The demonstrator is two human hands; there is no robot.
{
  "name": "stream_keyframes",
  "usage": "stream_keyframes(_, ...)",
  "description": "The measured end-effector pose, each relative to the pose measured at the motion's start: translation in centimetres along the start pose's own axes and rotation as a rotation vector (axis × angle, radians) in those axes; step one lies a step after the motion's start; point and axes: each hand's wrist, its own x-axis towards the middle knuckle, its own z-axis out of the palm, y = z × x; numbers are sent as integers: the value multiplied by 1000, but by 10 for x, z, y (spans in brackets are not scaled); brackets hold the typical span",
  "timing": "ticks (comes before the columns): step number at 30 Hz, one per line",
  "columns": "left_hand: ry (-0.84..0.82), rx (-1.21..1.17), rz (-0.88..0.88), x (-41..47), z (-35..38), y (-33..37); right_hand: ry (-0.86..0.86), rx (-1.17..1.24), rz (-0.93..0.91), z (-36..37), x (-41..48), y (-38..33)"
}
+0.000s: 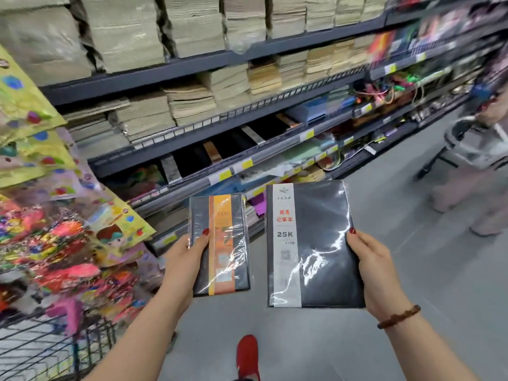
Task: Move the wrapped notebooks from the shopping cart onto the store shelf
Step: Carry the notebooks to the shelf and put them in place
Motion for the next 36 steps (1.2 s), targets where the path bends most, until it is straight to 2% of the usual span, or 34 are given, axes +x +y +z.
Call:
stream_keyframes(8,-27,52,-6,112,31,38,-43,-27,26,62,110,-26)
stream_keyframes(17,14,63,-33,187,69,55,-75,-32,132,88,213,-29)
stream_keyframes(24,148,18,-105,237,128,43,-201,-71,207,84,332,-32)
stream_keyframes(31,380,-90,-176,281,211,27,-377,-168,307,92,476,-36)
stream_keyframes(36,517,-178,-161,299,243,16,-458,-249,388,117,558,-14)
